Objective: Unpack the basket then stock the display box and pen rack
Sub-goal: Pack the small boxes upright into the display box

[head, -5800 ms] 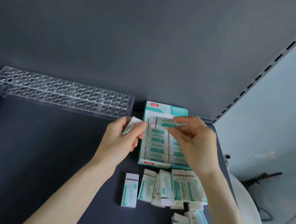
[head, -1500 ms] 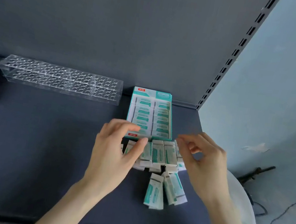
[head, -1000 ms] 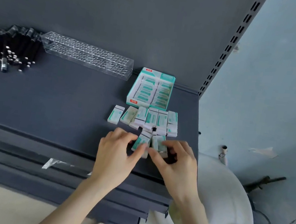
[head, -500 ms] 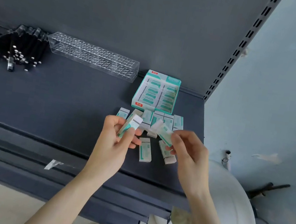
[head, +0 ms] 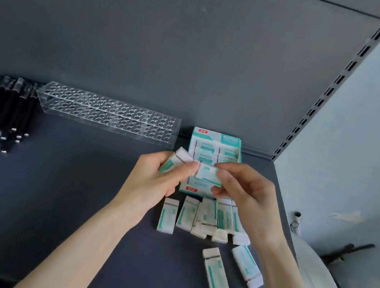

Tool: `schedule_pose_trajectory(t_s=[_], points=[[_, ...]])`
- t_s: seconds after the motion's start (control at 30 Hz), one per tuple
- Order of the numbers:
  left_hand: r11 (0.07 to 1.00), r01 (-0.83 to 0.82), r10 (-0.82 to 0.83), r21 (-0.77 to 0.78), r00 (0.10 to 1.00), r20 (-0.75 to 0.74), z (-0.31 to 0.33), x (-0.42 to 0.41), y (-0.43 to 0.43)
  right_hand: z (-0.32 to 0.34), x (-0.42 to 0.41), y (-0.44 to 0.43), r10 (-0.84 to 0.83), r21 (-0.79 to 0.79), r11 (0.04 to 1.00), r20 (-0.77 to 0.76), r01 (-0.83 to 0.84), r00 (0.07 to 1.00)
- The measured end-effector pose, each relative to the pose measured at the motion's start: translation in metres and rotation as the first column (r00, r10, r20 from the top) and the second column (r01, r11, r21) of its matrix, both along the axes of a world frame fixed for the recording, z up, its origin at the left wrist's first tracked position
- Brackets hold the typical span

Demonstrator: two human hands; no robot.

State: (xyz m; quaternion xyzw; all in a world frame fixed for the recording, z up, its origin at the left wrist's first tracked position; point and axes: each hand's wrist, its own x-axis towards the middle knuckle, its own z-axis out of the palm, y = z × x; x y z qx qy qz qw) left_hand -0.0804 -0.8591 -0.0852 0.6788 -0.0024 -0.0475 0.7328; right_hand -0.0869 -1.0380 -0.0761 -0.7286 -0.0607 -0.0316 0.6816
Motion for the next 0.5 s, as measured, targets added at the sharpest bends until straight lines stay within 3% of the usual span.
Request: schedule_pose_trajectory(t_s=[0.17,0.3,0.37,0.5], points=[[0.999,0.047,-0.048,-0.018,0.996,-0.082,-0.001,0.034,0.003,-0.001,0.019,0.006,-0.044,-0.091,0.995,0.030,0.047,0.999],[0.996,0.092,-0.092,-0.003,0.994,-0.054,-0.004,0.050,0.007,-0.003,0.034,0.005,-0.066,-0.135,0.989,-0.005,0.064,0.998],[0.996,0.083,-0.082,0.018,0.996,-0.042,-0.008,0.053,0.007,-0.004,0.043,0.005,-0.085,-0.250,0.965,-0.010,0.079,0.996],[0.999,0.020,-0.018,0.050,0.999,-0.047,-0.021,0.052,0.003,-0.010,0.062,0.002,-0.119,-0.570,0.803,0.128,0.172,0.985]])
